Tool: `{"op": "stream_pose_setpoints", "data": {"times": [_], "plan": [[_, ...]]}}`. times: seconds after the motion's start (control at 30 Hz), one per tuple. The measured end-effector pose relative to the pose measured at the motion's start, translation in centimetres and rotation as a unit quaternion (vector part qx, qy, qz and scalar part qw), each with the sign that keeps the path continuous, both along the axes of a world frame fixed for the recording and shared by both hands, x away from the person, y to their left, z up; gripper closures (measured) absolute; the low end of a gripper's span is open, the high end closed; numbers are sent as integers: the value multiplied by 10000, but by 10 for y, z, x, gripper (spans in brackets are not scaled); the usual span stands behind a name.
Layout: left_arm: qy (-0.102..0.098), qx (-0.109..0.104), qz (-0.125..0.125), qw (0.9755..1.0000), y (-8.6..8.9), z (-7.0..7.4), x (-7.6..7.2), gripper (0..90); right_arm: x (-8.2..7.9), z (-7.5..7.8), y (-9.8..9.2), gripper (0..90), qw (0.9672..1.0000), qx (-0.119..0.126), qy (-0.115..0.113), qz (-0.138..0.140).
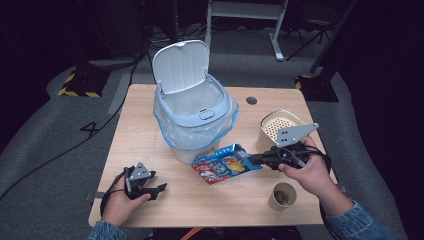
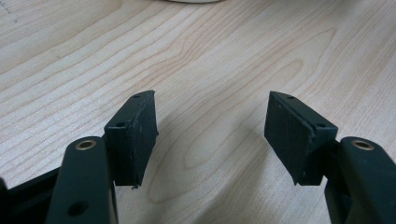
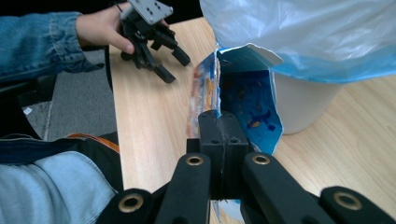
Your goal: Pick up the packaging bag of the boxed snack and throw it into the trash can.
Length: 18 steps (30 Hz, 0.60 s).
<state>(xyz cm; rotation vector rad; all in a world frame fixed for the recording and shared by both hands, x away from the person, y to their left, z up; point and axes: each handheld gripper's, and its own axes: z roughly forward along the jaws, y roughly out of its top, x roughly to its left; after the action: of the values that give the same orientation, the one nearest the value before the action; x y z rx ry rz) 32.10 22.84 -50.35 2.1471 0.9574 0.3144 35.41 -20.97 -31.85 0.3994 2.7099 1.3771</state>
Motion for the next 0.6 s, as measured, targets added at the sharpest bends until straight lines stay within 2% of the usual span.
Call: {"op": "stream_pose_setpoints", "data": {"times": [0.37,0.6], "plan": [[7,25,-18,10000,-1,0,0,341,-20,37,-15,900,9987,369,-267,225],[-16,52,-19,10000,-1,0,-1,340,-23,55,-18,900,9955,816,-381,303]]}}
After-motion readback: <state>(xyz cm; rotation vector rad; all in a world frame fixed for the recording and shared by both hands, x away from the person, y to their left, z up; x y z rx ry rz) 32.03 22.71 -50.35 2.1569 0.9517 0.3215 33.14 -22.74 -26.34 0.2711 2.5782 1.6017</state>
